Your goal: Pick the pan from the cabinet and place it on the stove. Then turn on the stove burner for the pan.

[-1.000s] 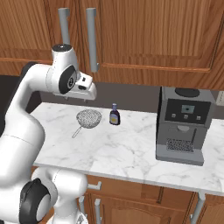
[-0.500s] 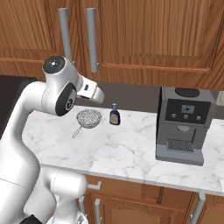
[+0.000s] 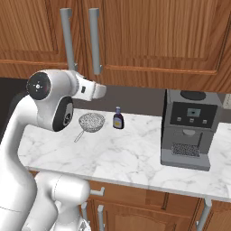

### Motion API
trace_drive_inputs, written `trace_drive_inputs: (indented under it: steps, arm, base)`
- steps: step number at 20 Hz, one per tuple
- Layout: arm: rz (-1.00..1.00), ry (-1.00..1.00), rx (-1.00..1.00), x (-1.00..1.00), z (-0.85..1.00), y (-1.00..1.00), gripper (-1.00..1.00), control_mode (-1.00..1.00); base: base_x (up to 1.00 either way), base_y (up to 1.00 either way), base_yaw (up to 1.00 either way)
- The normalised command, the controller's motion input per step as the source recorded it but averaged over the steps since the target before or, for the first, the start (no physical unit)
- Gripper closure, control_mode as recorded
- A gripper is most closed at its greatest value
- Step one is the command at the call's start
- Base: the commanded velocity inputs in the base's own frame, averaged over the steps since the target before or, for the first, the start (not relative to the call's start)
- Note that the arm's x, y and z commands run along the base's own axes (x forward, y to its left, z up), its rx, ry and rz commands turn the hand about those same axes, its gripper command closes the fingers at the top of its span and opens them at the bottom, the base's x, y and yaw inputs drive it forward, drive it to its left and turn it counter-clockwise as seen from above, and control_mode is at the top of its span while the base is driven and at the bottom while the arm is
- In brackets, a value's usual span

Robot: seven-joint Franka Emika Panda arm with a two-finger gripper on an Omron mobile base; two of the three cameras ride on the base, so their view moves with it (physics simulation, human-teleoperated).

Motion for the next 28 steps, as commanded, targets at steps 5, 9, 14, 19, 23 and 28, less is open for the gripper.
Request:
trace_drive_inputs:
  steps: [5,9,14,19,23,28]
  arm:
    - [0.0,-0.34,0.0,0.0,0.73,-0.06,-1.0,-1.0]
    - [0.0,-0.28,0.0,0.0,0.57,-0.08,-1.0,-1.0]
    - [-0.04,-0.14,-0.05,0.0,0.18,-0.04,-1.0,-1.0]
    - [-0.02,-0.02,-0.07,0.08,0.02,0.0,-1.0,-1.0]
    - [0.0,0.01,-0.08,0.39,0.0,0.0,-1.0,-1.0]
    - [0.0,0.01,-0.04,0.5,0.0,0.0,-1.0,-1.0]
  base:
    - [0.0,0.0,0.0]
    - [0.0,0.0,0.0]
    - [0.0,0.0,0.0]
    - [0.0,0.0,0.0]
    - [0.0,0.0,0.0]
    - [0.0,0.0,0.0]
